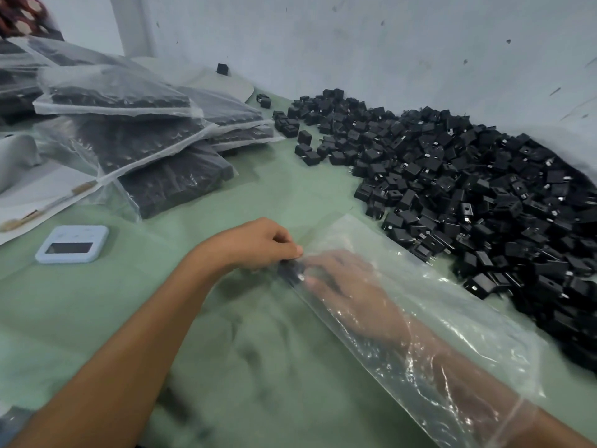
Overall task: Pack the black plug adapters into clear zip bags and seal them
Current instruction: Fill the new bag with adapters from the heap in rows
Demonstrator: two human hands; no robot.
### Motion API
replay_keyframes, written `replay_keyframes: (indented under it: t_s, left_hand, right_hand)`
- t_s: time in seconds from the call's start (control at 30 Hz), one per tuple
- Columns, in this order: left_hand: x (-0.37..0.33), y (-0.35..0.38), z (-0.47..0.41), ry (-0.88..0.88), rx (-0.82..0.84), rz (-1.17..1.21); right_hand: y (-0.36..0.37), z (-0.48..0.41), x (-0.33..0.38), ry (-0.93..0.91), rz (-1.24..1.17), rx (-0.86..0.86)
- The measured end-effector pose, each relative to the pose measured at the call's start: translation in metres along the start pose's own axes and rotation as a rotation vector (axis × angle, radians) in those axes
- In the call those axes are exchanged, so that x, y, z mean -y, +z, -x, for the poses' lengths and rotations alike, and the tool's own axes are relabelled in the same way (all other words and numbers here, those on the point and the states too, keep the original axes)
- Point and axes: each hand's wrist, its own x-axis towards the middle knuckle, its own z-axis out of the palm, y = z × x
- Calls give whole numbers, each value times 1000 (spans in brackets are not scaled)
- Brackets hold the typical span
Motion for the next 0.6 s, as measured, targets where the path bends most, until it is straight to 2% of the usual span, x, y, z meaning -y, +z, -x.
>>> replay_keyframes:
  t_s: [0.1,0.17,0.23,0.3,0.33,0.37,0.43,0.47,0.5,0.53,0.6]
  left_hand:
    - [2,5,-4,-11,-54,-47]
    - [2,9,-7,-19,-104,-100]
    - [2,14,-10,-30,-164,-154]
    - [0,18,-13,-47,-228,-193]
    - [0,20,-15,-55,-251,-198]
    - [-1,21,-16,-60,-270,-197]
    - [-1,22,-18,-64,-309,-195]
    - [0,22,-18,-67,-323,-191]
    - [0,23,-18,-73,-332,-190]
    - [0,23,-18,-78,-336,-194]
    - [1,24,-17,-80,-338,-203]
  right_hand:
    - [-4,-5,-5,24,272,54]
    - [2,-9,-7,31,303,41]
    - [18,-5,-9,-30,99,-76]
    - [28,1,-8,65,-259,-240]
    - [28,2,-9,76,-295,-207]
    - [23,0,-13,58,-215,-136]
    - [16,-12,-23,71,213,51]
    - [14,-17,-24,73,375,102]
    - [13,-20,-26,69,408,84]
    - [14,-20,-24,-2,318,15]
    - [28,-10,-12,-55,-219,-236]
